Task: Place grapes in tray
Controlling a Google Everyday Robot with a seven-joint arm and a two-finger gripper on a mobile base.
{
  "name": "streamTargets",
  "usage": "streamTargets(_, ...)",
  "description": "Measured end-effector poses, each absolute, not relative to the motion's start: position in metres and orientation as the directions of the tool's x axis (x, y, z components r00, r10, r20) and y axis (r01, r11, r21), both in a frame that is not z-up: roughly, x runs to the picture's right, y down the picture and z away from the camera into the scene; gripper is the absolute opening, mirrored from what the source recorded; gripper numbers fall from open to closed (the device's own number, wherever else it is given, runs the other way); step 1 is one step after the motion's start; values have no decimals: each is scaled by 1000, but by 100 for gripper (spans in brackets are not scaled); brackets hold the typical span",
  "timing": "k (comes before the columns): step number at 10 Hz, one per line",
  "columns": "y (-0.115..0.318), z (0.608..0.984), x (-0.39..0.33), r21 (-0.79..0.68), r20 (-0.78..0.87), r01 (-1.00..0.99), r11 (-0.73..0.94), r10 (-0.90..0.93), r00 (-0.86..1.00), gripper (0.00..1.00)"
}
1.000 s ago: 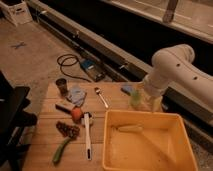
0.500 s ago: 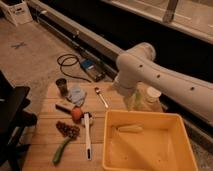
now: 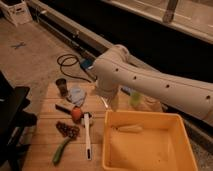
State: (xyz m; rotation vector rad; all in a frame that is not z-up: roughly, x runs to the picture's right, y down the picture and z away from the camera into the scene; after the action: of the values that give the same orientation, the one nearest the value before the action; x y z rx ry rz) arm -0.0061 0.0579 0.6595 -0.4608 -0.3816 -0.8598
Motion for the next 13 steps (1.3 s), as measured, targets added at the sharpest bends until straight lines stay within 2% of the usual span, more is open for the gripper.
streamTargets(5,60,676,-21,-173,554,858,483,-672,491,80)
streamTargets(9,74,696,-105,-66,631,934,351,-711,311,80)
streamTargets(13,114,721,-180,111,718,979,174,-695,42,80)
